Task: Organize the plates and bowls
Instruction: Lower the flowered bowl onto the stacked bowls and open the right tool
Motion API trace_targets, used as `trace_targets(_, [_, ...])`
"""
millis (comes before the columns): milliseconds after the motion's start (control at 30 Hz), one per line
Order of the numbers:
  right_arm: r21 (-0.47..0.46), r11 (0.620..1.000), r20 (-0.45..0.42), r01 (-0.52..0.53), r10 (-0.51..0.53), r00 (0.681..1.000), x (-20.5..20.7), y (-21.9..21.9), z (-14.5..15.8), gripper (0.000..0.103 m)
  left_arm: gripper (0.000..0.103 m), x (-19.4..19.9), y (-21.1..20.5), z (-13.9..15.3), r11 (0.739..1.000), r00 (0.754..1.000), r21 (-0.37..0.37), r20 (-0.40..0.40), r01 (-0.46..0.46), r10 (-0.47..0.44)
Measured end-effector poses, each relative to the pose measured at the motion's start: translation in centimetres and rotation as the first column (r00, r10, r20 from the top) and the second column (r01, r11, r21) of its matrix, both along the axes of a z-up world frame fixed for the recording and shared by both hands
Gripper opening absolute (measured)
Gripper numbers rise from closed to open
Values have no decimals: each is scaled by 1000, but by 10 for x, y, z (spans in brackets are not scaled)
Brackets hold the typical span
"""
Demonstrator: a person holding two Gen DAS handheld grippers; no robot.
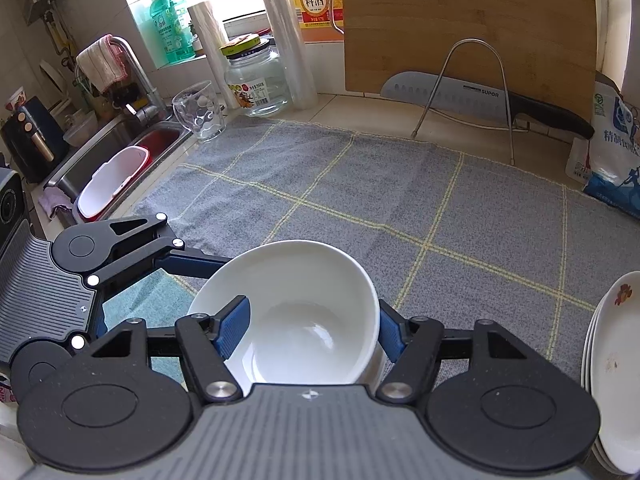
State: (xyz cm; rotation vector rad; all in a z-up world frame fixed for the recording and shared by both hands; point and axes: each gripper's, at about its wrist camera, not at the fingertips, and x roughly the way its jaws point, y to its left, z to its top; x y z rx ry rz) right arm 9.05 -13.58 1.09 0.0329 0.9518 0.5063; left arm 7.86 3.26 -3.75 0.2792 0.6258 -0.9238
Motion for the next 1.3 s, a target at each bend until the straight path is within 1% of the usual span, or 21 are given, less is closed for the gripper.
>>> trace_targets(433, [-19,1000,10,-20,20,1000,0,4,-5,76,95,3,-2,-1,1000,1000,14,-2,14,-14])
trace_targets(600, [-29,999,17,-32,33,999,-2,9,-6,83,97,5,-2,-2,1000,1000,4,-17,22,-22])
trace_targets(767, [-20,999,19,-38,39,999,-3,12,-7,90,97,7,0,-3,1000,999,1,-28,28,-28])
trace_targets(833, [-29,999,24,-37,38,999,-4,12,-7,95,97,7,1,-4,1000,999,-1,-27,27,-27])
trace_targets(867, [-38,999,30,-34,35,999,-5,12,-7,100,97,6,2,-3,1000,1000,-2,-18,26,-26])
trace_targets(900, [-44,999,42,-29,31,999,-6,12,-6,103,97,6,3,-2,1000,1000,-4,-12,28,-28])
trace_targets(1033, [-28,999,59,-21,22,998,-8,9,-1,103,97,5,7,1,999,999,-13,-3,33,-33])
trace_targets(1200, [-48,999,78,-1,4,997,-17,5,-1,103,97,3,13,1,999,999,-3,-1,40,-40])
trace_targets(1300, [-74,997,101,31,-24,995,-26,-1,-5,103,97,1,17,1,999,999,-5,-5,41,-41])
